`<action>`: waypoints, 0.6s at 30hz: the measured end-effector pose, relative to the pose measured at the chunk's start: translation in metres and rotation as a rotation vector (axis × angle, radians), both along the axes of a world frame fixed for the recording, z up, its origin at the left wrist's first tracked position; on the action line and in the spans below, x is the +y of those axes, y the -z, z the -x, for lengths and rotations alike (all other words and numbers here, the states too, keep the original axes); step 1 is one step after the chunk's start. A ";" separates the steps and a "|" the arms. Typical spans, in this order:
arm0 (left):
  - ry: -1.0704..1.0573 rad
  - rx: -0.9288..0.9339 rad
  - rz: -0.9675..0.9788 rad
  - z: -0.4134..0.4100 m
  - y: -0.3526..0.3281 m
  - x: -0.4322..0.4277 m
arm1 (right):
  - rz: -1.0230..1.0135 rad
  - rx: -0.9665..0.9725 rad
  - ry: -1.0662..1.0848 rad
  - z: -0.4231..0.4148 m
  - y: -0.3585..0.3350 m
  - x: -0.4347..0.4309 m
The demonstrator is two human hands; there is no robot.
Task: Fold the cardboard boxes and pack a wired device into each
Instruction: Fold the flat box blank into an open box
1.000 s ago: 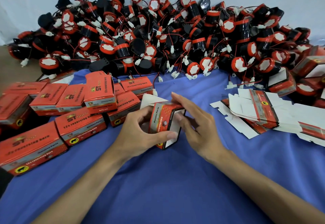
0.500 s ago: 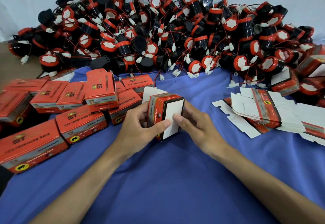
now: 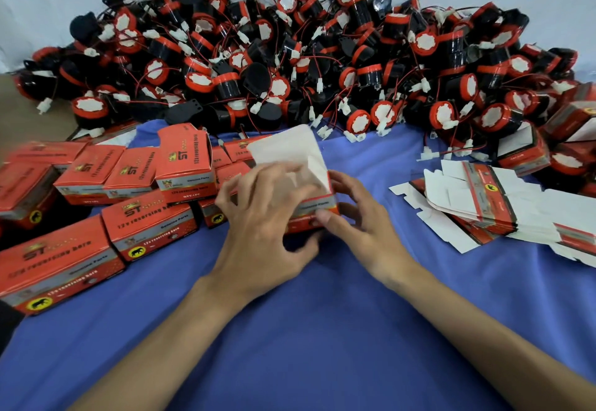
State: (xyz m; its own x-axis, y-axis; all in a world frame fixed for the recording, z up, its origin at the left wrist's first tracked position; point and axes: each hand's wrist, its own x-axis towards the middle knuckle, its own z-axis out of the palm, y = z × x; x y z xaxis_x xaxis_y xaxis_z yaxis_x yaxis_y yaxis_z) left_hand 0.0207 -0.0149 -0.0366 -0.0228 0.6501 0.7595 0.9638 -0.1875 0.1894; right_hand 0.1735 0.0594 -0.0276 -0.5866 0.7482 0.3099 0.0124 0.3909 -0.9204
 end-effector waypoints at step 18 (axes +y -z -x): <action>0.108 -0.022 0.218 0.001 0.000 0.004 | -0.307 -0.372 0.641 0.045 -0.027 0.155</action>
